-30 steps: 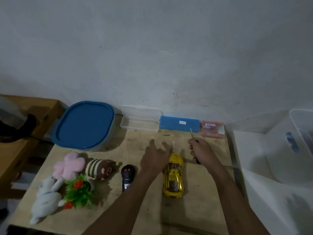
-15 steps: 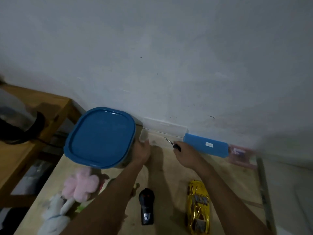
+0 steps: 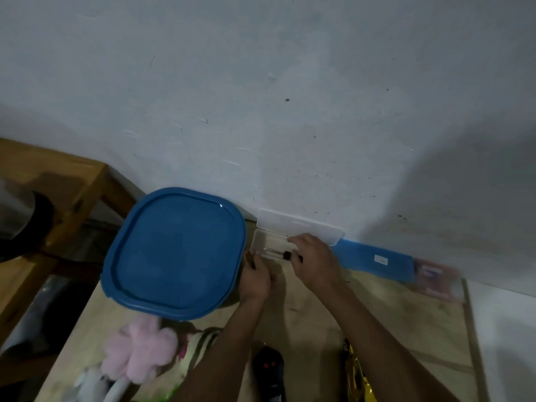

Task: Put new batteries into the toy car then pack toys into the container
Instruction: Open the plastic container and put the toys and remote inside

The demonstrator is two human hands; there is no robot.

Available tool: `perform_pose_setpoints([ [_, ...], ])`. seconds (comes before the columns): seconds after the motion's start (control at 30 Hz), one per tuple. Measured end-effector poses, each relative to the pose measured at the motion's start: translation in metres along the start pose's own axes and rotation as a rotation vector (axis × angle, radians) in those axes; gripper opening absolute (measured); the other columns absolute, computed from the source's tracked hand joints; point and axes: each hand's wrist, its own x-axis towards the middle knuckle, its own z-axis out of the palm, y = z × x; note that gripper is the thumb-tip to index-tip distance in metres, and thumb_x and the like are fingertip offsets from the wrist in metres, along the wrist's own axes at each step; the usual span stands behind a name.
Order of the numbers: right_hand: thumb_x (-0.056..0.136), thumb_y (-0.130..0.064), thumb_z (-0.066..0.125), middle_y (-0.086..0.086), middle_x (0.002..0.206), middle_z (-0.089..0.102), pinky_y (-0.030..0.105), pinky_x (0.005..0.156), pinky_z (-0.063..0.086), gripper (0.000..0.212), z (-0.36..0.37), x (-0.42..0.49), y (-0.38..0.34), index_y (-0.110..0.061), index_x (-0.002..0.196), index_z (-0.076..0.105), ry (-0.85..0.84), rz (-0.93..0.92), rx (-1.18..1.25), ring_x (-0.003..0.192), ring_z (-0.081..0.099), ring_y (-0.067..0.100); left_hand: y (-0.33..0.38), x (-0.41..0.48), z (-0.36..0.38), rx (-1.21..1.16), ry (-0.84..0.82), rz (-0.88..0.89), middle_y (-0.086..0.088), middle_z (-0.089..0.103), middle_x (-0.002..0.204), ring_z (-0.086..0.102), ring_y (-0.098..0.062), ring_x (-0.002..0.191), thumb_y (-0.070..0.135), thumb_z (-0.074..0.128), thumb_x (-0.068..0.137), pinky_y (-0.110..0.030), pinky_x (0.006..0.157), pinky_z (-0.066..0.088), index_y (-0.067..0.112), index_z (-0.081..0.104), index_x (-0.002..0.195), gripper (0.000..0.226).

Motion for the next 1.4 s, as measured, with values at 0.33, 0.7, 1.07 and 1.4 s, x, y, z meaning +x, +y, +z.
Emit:
perform_pose_setpoints([
  [0.33,0.091,-0.036,0.035,0.006,0.131,0.059,0.047,0.11,0.037,0.054,-0.006,-0.01,-0.004,-0.012,0.137,0.052,0.267,0.046,-0.204,0.12,0.054,0.024,0.003,-0.003,-0.001,-0.041,-0.039,-0.052,-0.018,0.053,0.141,0.048,-0.036,0.13,0.035,0.033,0.107,-0.049,0.113,0.035,0.01,0.042,0.145,0.047],
  [0.7,0.098,-0.036,0.044,0.003,0.131,0.058,0.037,0.1,0.044,0.033,0.013,-0.026,-0.001,-0.024,0.12,0.066,0.082,0.038,-0.14,0.121,0.052,0.021,0.002,-0.001,-0.003,-0.172,-0.165,-0.101,-0.01,0.062,0.129,0.058,-0.031,0.118,0.092,0.023,0.07,-0.052,0.106,0.045,0.02,0.052,0.138,0.103],
  [1.07,0.094,-0.018,0.061,-0.001,0.152,0.038,0.034,0.111,0.034,0.051,0.024,-0.025,0.0,-0.03,0.142,0.049,0.005,0.137,-0.176,0.14,0.033,0.019,0.001,0.007,0.002,-0.057,-0.07,-0.023,-0.015,0.047,0.148,0.046,-0.035,0.134,0.048,0.044,0.101,-0.051,0.113,0.036,0.015,0.036,0.15,0.06],
  [1.4,0.097,-0.018,0.057,-0.004,0.155,0.03,0.034,0.115,0.03,0.052,0.018,-0.009,0.002,-0.031,0.146,0.042,-0.03,0.172,-0.13,0.143,0.025,0.016,0.01,0.02,0.008,-0.07,-0.062,-0.006,-0.016,0.048,0.148,0.048,-0.036,0.132,0.051,0.047,0.099,-0.053,0.112,0.038,0.018,0.034,0.152,0.064],
])
